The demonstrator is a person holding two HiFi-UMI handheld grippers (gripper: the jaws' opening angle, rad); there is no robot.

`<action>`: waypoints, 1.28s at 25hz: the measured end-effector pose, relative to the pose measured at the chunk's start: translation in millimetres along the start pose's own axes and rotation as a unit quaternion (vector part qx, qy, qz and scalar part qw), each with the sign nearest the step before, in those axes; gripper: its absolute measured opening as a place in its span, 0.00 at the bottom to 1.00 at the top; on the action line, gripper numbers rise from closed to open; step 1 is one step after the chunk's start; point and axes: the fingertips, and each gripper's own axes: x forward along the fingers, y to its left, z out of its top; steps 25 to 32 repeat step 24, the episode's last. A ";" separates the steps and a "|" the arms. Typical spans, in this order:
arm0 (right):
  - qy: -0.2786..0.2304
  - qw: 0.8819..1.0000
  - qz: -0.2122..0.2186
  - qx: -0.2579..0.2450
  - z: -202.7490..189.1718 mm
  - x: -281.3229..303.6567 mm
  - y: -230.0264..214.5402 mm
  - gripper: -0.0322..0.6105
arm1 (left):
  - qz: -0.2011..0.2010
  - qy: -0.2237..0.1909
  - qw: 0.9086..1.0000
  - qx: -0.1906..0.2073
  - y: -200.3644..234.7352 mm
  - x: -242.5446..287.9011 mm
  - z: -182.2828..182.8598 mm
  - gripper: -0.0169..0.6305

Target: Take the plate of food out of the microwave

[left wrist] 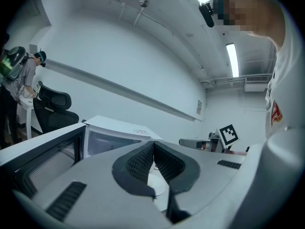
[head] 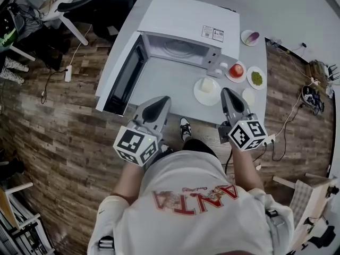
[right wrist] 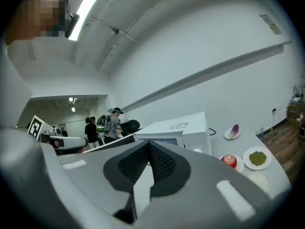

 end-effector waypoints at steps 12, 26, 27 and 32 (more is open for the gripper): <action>-0.032 0.999 0.009 -0.041 27.6 -12.5 22.8 0.05 | -0.011 -0.017 0.999 0.028 -5.8 -3.9 24.2 0.04; -0.033 0.998 0.030 -0.032 30.3 -14.7 33.7 0.05 | -0.007 -0.020 0.999 0.025 -11.4 -11.2 20.2 0.04; -0.033 0.998 0.030 -0.032 30.3 -14.7 33.7 0.05 | -0.007 -0.020 0.999 0.025 -11.4 -11.2 20.2 0.04; -0.033 0.998 0.030 -0.032 30.3 -14.7 33.7 0.05 | -0.007 -0.020 0.999 0.025 -11.4 -11.2 20.2 0.04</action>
